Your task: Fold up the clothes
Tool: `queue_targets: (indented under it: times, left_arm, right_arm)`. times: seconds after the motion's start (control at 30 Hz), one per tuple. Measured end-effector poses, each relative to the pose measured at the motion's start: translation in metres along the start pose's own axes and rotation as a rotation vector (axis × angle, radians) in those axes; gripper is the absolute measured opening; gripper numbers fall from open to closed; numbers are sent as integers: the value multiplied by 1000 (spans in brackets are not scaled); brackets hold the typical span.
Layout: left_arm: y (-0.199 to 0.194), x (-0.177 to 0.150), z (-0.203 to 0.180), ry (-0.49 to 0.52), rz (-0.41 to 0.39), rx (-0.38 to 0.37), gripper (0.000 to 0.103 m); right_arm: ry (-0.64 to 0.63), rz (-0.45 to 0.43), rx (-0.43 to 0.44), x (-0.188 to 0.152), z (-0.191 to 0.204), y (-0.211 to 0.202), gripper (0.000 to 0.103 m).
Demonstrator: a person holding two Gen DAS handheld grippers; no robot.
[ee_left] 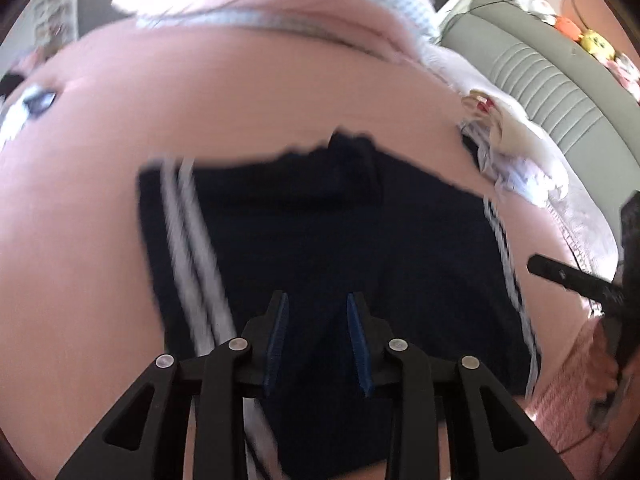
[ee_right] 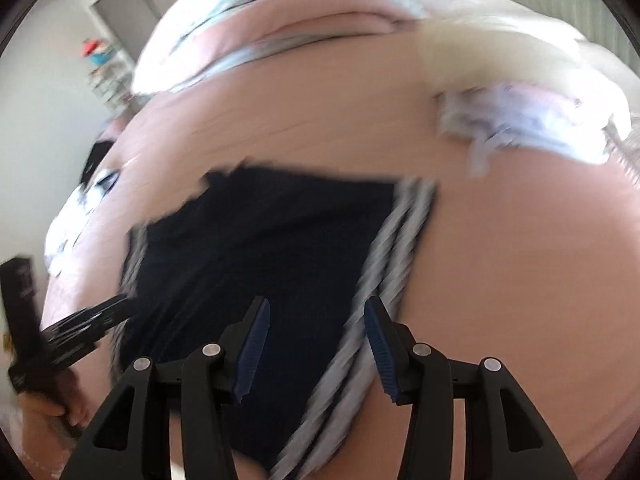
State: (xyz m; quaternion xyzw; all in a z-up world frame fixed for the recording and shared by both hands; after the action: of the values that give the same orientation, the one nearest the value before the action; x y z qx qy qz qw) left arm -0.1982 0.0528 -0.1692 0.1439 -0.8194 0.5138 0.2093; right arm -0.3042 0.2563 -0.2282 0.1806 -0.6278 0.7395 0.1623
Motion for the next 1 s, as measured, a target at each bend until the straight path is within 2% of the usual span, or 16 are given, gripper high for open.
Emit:
queue_targets:
  times: [0.13, 0.23, 0.33, 0.43, 0.5, 0.67, 0.77, 0.87, 0.9, 1.0]
  left_arm:
    - [-7, -31, 5, -65, -4, 31, 27]
    - [-10, -48, 15, -125, -6, 85, 27]
    - [-20, -58, 15, -88, -23, 123, 27]
    - [-36, -61, 17, -72, -67, 149, 27]
    - [-51, -62, 25, -118, -120, 146, 27]
    - [-59, -79, 57, -337, -119, -52, 27]
    - [-57, -86, 63, -404, -109, -144, 27]
    - [-48, -88, 61, -401, -86, -189, 27]
    - [-49, -90, 59, -395, -90, -179, 27]
    - [-48, -90, 51, -352, -94, -155, 27]
  right_arm:
    - [-131, 8, -76, -31, 28, 3, 48]
    - [-131, 12, -156, -44, 12, -6, 48]
    - [-161, 20, -305, -65, -25, -16, 48]
    - [-121, -10, -313, -62, -44, -22, 48]
    - [-82, -36, -297, -61, -53, -34, 48]
    - [83, 23, -84, -66, -70, -40, 51]
    - [135, 62, -51, -72, -75, -41, 51]
    - [105, 75, -38, -75, -71, -46, 50]
    - [90, 75, -27, -81, -66, -53, 47]
    - [35, 72, -2, -81, -49, -48, 15]
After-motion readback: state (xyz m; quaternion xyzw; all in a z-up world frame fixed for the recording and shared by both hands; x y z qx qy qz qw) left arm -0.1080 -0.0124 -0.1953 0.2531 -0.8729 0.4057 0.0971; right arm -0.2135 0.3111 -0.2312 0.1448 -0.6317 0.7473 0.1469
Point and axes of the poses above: each gripper's, at about its wrist camera, not at the fingertips, and y roughly the way its jaws point, z to its left, x to its top, the point moved 5 cm from there along y, roughly the way its jaws point, and after that the axes turned 9 degrees about -x, right-handed, at the moved point
